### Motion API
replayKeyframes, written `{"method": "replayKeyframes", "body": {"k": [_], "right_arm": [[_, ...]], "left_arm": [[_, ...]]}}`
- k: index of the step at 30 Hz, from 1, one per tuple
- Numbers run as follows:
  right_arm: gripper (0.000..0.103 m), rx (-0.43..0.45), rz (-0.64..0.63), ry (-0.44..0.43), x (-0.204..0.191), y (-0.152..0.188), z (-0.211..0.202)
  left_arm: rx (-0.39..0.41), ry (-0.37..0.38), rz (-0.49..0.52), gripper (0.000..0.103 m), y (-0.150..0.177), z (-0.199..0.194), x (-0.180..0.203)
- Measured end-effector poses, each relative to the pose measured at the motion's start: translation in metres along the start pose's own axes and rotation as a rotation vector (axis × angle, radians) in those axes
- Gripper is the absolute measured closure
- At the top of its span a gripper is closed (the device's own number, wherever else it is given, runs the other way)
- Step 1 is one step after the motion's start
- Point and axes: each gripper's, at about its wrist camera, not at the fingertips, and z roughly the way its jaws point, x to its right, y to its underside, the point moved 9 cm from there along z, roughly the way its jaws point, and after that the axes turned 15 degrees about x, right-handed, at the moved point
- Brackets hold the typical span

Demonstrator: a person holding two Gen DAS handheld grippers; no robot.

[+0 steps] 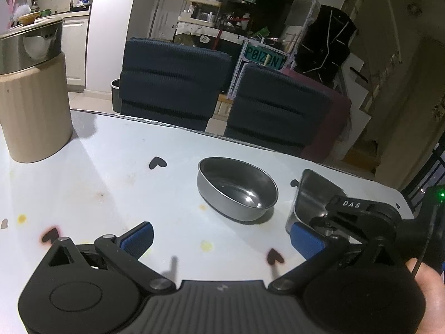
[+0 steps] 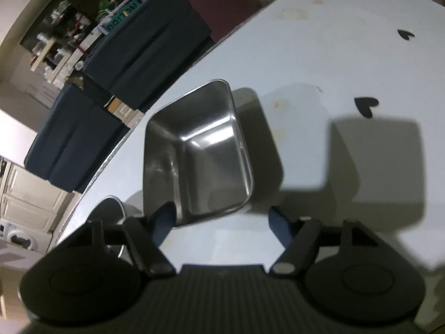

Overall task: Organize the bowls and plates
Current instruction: 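Close the right gripper on the second dish rim and lift it, then close the left gripper on the dish rim opposite the right gripper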

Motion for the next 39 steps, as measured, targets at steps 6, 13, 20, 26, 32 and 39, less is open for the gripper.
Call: {"method": "replayKeyframes", "body": {"k": [6,13,20,26,32,39], "right_arm": [[0.042,-0.001,-0.094,0.009,0.007,-0.004,-0.004],[0.053,-0.020,-0.170,0.007,0.036,-0.015,-0.021],[0.071,-0.016,-0.276,0.006,0.058,-0.036,-0.025],[0.095,-0.027,-0.396,-0.041,0.051,-0.052,-0.013],[0.094,-0.021,-0.695,-0.145,0.028,-0.050,-0.010],[0.094,-0.047,-0.972,-0.331,-0.004,-0.028,-0.018]], "left_arm": [[0.004,0.009,0.005,0.000,0.000,-0.002,0.006],[0.001,0.028,0.019,0.000,0.001,-0.003,0.014],[-0.001,0.027,0.022,0.000,0.003,-0.003,0.015],[-0.001,0.038,0.034,0.000,0.004,-0.001,0.017],[-0.004,0.050,0.061,0.000,0.007,0.001,0.018],[-0.038,0.097,0.082,0.008,0.015,0.006,0.020]]}}
